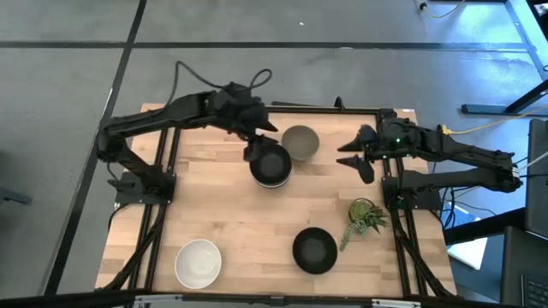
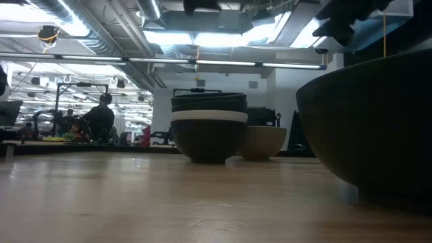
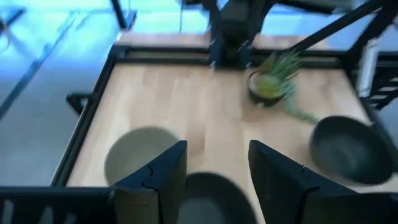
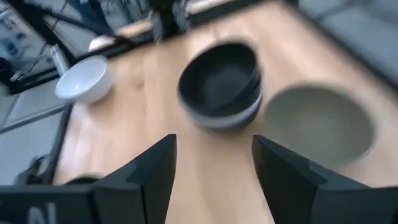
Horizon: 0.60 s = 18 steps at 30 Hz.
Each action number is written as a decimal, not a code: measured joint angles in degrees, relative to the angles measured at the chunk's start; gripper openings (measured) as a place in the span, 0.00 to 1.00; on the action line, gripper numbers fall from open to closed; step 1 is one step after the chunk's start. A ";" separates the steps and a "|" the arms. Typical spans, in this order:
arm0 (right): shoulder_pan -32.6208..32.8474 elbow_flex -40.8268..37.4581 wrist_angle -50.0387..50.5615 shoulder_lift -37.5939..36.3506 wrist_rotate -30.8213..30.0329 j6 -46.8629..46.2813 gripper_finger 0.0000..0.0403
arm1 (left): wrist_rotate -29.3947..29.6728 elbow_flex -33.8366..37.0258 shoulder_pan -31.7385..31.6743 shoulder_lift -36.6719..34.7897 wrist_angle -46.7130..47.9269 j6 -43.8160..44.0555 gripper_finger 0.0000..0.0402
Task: Nest bowls inside each other
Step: Stack the black bowl on the black bowl
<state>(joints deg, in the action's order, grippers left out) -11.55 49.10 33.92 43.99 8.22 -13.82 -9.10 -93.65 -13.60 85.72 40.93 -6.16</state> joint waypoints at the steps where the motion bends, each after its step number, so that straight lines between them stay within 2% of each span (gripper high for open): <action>1: 0.42 0.00 1.51 0.09 1.32 -1.67 0.52 | 0.00 0.00 0.79 -0.92 0.06 0.01 0.41; 6: 3.52 -0.67 3.94 1.03 10.57 -10.83 0.52 | 1.27 -0.02 4.56 -3.79 0.70 0.24 0.41; 10: 7.30 -0.68 3.23 1.94 10.59 -10.80 0.52 | 1.44 -0.02 7.78 -4.55 1.56 1.53 0.41; 13: 11.22 -0.68 2.20 2.92 8.53 -8.16 0.52 | 1.43 0.29 10.46 -4.65 1.78 2.06 0.41; 18: 19.88 -0.68 2.41 5.89 -0.83 -5.14 0.52 | 4.21 5.27 13.66 -5.63 -0.77 5.75 0.41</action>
<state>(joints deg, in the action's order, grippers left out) 8.33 48.42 36.34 49.88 7.39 -18.96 -4.89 -88.38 0.06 80.09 40.16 -0.41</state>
